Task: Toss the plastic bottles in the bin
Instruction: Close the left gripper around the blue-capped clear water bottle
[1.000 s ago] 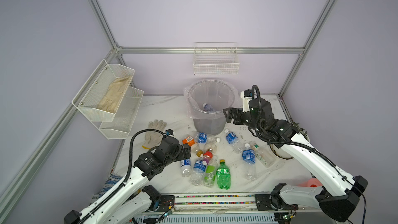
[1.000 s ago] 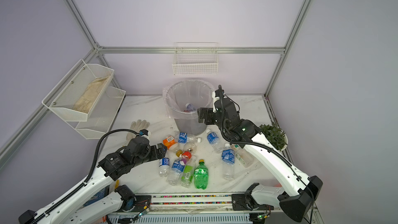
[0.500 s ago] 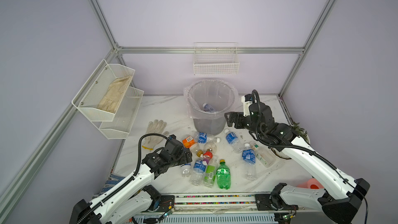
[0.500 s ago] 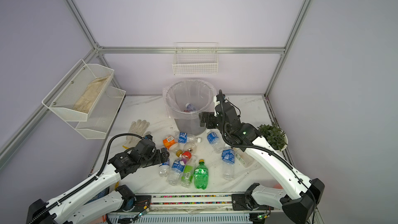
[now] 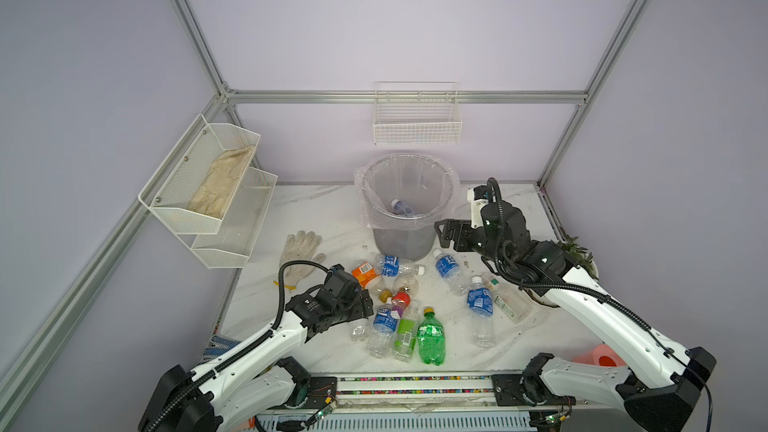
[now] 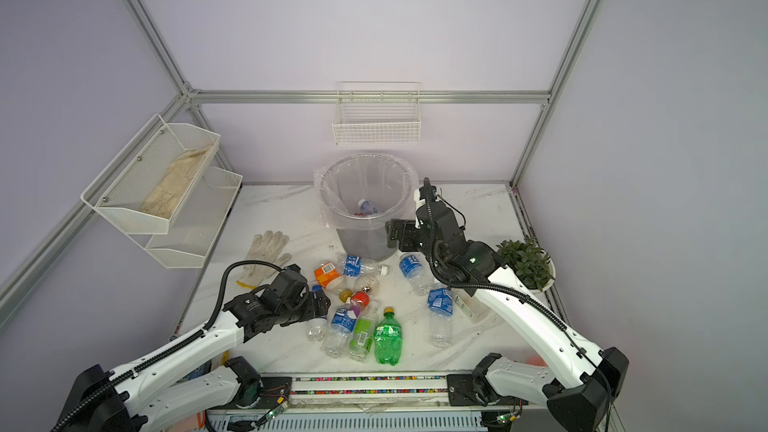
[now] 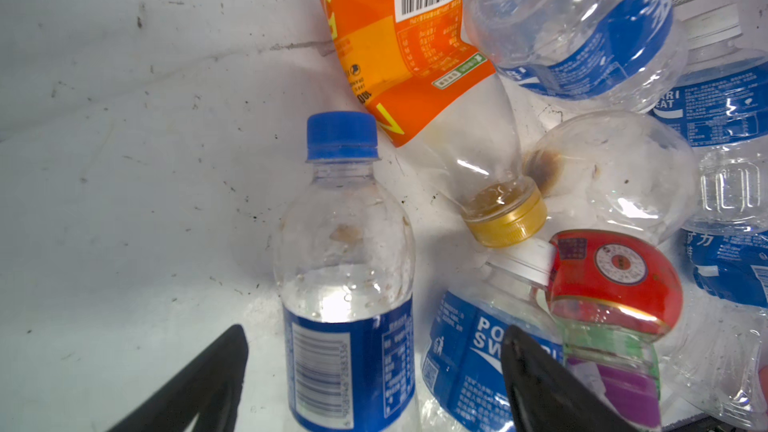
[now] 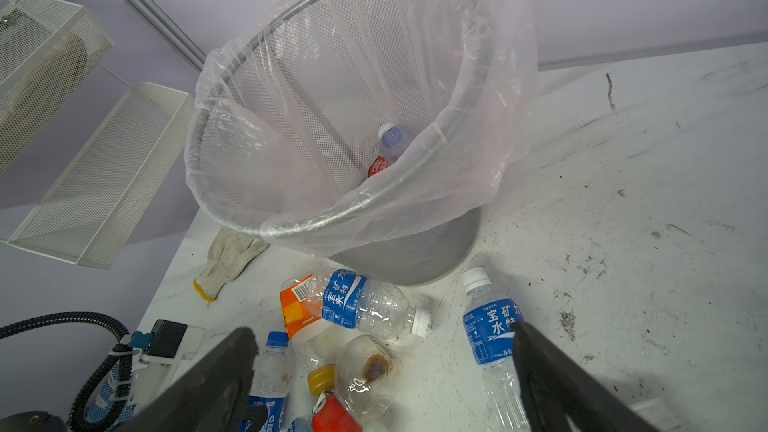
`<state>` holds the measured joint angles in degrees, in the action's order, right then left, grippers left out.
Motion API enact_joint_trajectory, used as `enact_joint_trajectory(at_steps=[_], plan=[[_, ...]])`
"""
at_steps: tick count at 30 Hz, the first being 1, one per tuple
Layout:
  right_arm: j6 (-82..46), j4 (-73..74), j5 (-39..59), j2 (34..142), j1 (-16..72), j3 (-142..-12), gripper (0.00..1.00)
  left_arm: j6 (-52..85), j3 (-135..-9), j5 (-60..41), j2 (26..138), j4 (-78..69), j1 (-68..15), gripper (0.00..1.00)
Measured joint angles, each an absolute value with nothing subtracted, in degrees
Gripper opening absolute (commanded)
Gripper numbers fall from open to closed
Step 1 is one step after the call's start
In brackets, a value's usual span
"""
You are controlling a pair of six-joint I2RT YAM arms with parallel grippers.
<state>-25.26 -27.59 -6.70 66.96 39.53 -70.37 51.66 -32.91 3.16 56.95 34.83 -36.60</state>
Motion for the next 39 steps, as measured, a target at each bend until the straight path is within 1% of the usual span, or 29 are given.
enact_joint_trajectory(at_steps=[10, 19, 22, 29, 32, 34, 39], plan=[[-25.47, -27.57, -6.72, 66.00, 39.53, -68.84, 0.97, 52.01, -31.22, 3.07, 59.51, 32.21, -36.95, 0.89], [-25.89, -27.51, -6.81, 65.17, 39.53, -67.99, 0.97, 52.14, -29.82, 2.74, 61.76, 30.09, -37.32, 0.83], [-26.20, -27.40, -6.83, 65.12, 39.53, -67.96, 0.97, 52.45, -29.26, 2.72, 62.35, 29.45, -37.52, 0.77], [-26.52, -27.40, -6.85, 65.12, 39.53, -67.96, 0.97, 53.36, -28.53, 3.14, 62.33, 28.69, -37.65, 0.56], [-26.57, -27.40, -6.83, 65.12, 39.53, -67.96, 0.97, 53.47, -28.14, 3.42, 61.65, 28.45, -37.65, 0.49], [-26.59, -27.40, -6.83, 65.06, 39.53, -67.94, 0.97, 53.54, -27.81, 3.49, 61.14, 28.32, -37.65, 0.46], [-26.70, -27.40, -6.83, 64.60, 39.53, -67.85, 0.97, 53.56, -27.51, 4.43, 59.13, 28.86, -37.65, 0.45]])
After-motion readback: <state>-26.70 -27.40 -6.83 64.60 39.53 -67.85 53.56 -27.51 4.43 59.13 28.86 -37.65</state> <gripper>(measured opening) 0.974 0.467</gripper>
